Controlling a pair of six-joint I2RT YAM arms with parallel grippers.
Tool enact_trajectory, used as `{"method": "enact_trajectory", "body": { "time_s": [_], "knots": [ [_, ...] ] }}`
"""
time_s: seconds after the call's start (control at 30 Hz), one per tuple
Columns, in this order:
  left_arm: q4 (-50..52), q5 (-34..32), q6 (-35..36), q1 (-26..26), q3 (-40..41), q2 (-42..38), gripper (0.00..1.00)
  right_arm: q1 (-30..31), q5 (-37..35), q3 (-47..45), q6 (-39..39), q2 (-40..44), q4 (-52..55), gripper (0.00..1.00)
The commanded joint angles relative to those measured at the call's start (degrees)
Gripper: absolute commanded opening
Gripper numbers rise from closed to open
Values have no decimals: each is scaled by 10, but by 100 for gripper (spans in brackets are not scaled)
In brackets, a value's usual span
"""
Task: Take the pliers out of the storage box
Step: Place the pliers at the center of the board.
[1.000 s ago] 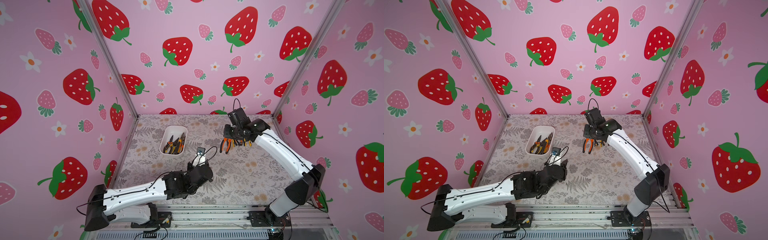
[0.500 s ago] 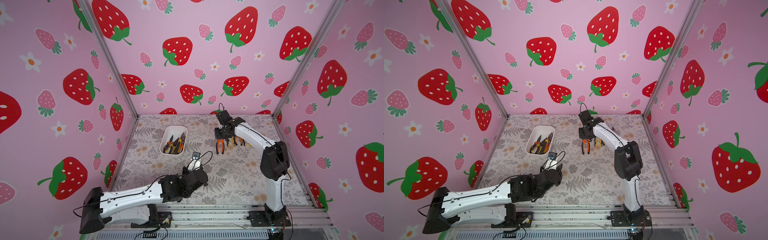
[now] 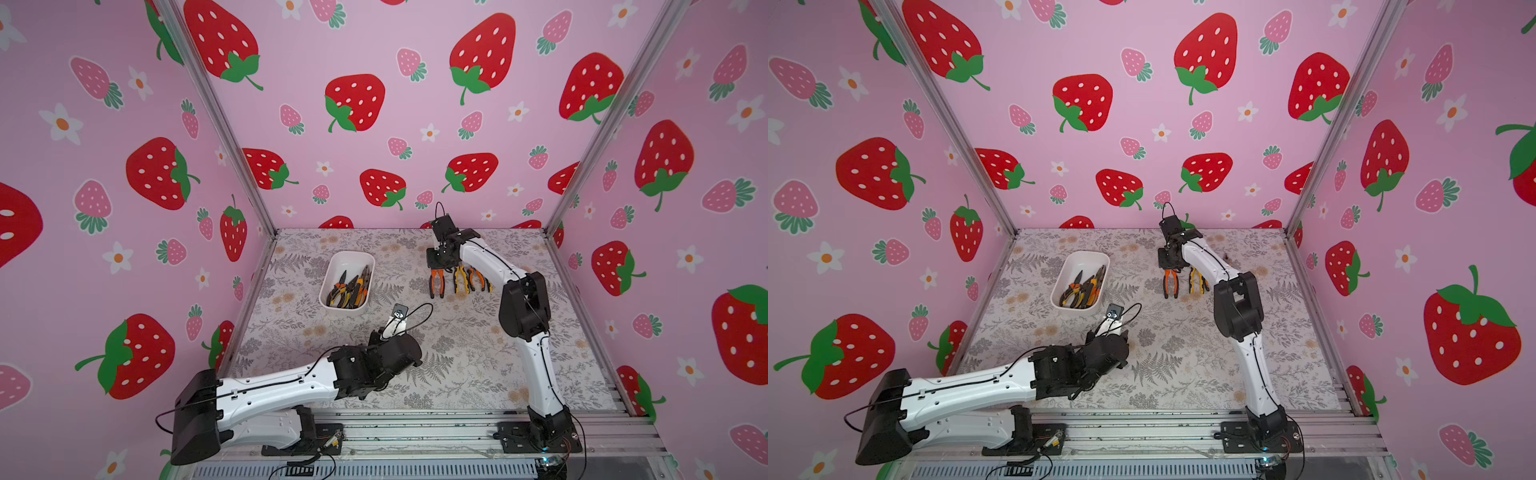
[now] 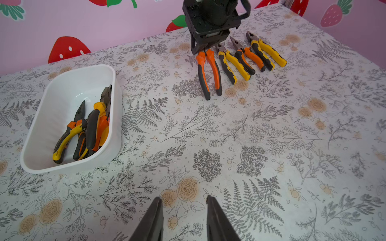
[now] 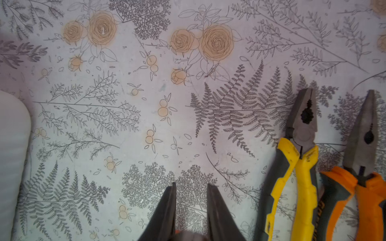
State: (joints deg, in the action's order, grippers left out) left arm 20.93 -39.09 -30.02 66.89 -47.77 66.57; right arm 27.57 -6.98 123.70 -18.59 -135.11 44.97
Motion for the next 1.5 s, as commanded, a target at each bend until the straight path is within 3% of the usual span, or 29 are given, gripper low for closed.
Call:
{"method": "enact_trajectory", "body": {
  "time_s": [0.0, 0.23, 0.53, 0.6, 0.73, 1.27, 1.47],
  "knots": [
    [-8, 24, 8, -18, 4, -12, 37, -4, -12, 44, 13, -25, 18, 0],
    [-12, 52, 17, -42, 6, -5, 37, -14, -22, 149, 15, -102, 80, 5],
    [-20, 74, 18, -54, 12, -3, 36, -37, -18, 155, 10, -125, 82, 8],
    [-21, 75, 18, -56, 13, -1, 36, -41, -15, 156, 13, -127, 82, 11],
    [-26, 82, 15, -59, 16, 4, 36, -45, -15, 163, 25, -137, 92, 28],
    [-27, 88, 10, -62, 14, 8, 36, -55, -9, 187, 31, -166, 114, 29],
    [-26, 87, 9, -63, 16, 5, 36, -57, -4, 189, 27, -173, 114, 35]
  ]
}}
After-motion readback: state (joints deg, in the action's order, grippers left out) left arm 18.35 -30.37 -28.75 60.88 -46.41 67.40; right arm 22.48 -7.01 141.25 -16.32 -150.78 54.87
